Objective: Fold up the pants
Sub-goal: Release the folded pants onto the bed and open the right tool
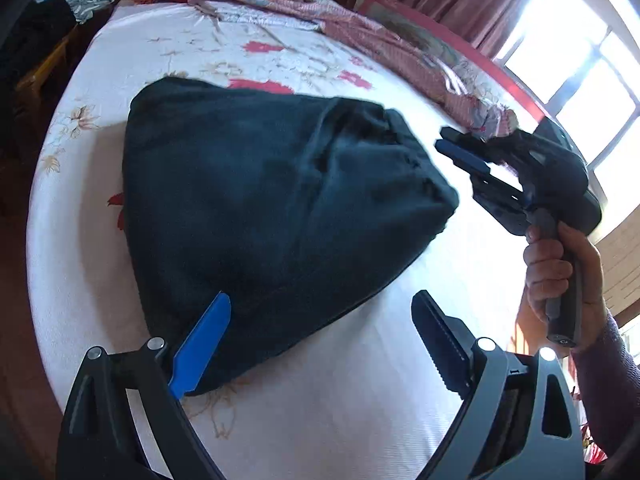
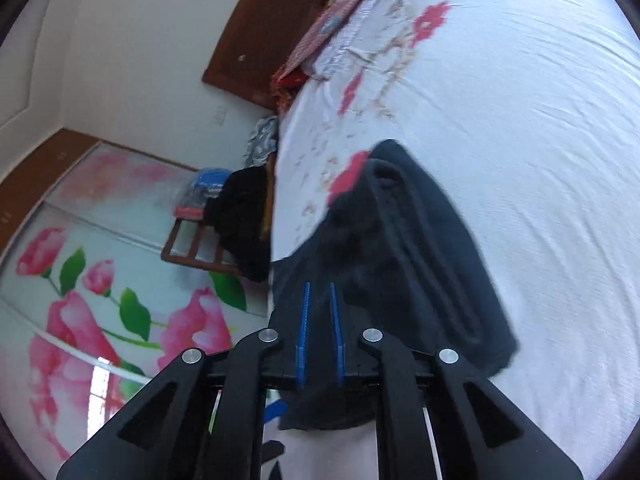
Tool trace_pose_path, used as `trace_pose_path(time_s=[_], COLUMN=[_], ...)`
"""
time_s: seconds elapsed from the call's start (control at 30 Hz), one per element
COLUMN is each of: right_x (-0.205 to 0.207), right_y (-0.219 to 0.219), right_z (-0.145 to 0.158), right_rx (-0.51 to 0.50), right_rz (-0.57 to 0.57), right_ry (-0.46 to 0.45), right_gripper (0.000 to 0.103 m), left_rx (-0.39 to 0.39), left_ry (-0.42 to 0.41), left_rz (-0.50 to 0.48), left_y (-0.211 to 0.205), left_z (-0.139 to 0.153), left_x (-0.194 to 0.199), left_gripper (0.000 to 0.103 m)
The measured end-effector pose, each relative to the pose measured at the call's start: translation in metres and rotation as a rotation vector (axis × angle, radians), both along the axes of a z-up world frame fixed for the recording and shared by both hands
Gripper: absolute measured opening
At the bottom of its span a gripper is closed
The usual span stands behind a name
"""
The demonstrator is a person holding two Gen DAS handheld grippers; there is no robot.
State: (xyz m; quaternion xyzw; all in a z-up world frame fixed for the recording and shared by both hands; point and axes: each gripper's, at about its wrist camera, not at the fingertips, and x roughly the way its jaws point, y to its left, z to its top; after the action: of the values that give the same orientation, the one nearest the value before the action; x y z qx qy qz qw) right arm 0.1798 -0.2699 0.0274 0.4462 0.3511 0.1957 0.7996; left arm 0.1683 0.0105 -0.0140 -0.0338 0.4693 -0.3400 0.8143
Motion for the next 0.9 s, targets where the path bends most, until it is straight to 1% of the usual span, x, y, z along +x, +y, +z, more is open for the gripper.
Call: trace_pose_path(time_s=[0.03,0.07,0.1,0.13,0.17,0.23,0.27,0.3,0.4,0.43,0.47,0.5,0.57,0.6,0.63,0.67,0.7,0.73,0.77,0.83,0.9], right_x=[0.021,0.044,0.070,0.092,0.112,0.145,0.155,0.165,0.188,0.192,0.192,0.191,0.185,0.181,0.173,0.161,0.146,0.128,0.105,0.059,0.008], right_y=[0.019,0.041,0.064,0.085,0.104,0.137,0.150,0.161,0.161,0.154,0.147,0.142,0.127,0.117,0.106,0.095,0.085,0.075,0.068,0.045,0.027], right_z=[0.013,0.021,0.025,0.026,0.025,0.011,0.003,-0.008,-0.047,-0.056,-0.060,-0.056,-0.038,-0.029,-0.020,-0.010,0.000,0.009,0.017,0.026,0.024], right_rx=[-0.044,-0.073,-0.085,-0.129,-0.186,-0.175,-0.196,-0.226,-0.307,-0.293,-0.237,-0.225,-0.313,-0.321,-0.305,-0.280,-0.273,-0.295,-0.332,-0.357,-0.384], right_rz=[0.073,0.156,0.245,0.304,0.348,0.450,0.482,0.507,0.458,0.414,0.391,0.369,0.284,0.260,0.247,0.239,0.230,0.218,0.204,0.182,0.128], right_ry=[-0.009,-0.012,0.001,0.019,0.036,0.098,0.127,0.162,0.292,0.315,0.317,0.298,0.263,0.252,0.247,0.227,0.206,0.201,0.199,0.183,0.217], right_gripper=[0.037,0.042,0.042,0.042,0.042,0.042,0.042,0.042,0.042,0.037,0.037,0.037,0.037,0.037,0.037,0.041,0.049,0.064,0.066,0.066,0.068], left_rx=[0.003,0.000,-0.009,-0.024,-0.034,-0.029,-0.027,-0.042,-0.091,-0.090,-0.078,-0.065,-0.048,-0.041,-0.030,-0.021,-0.009,0.011,0.027,0.062,0.108], left_ry=[-0.038,-0.067,-0.082,-0.083,-0.067,-0.011,0.003,0.008,0.029,0.027,0.016,0.004,-0.007,-0.009,-0.013,-0.007,0.010,0.033,0.043,0.041,0.050], left_rz=[-0.016,-0.056,-0.100,-0.142,-0.168,-0.189,-0.183,-0.185,-0.186,-0.189,-0.197,-0.206,-0.211,-0.206,-0.197,-0.184,-0.166,-0.135,-0.102,-0.039,0.033], left_y=[-0.005,-0.013,-0.022,-0.033,-0.044,-0.052,-0.051,-0.049,-0.041,-0.040,-0.040,-0.041,-0.041,-0.040,-0.039,-0.037,-0.033,-0.028,-0.023,-0.006,0.013], left_z=[0.008,0.016,0.020,0.019,0.014,-0.004,-0.012,-0.015,-0.017,-0.017,-0.017,-0.017,-0.015,-0.013,-0.010,-0.005,-0.002,0.002,0.007,0.014,0.016], left_x=[-0.005,-0.012,-0.017,-0.019,-0.019,-0.021,-0.019,-0.018,-0.015,-0.016,-0.018,-0.020,-0.024,-0.025,-0.028,-0.032,-0.036,-0.040,-0.046,-0.062,-0.079], left_gripper=[0.092,0.092,0.092,0.092,0.092,0.092,0.092,0.092,0.093,0.093,0.093,0.093,0.093,0.093,0.093,0.093,0.094,0.098,0.098,0.101,0.101])
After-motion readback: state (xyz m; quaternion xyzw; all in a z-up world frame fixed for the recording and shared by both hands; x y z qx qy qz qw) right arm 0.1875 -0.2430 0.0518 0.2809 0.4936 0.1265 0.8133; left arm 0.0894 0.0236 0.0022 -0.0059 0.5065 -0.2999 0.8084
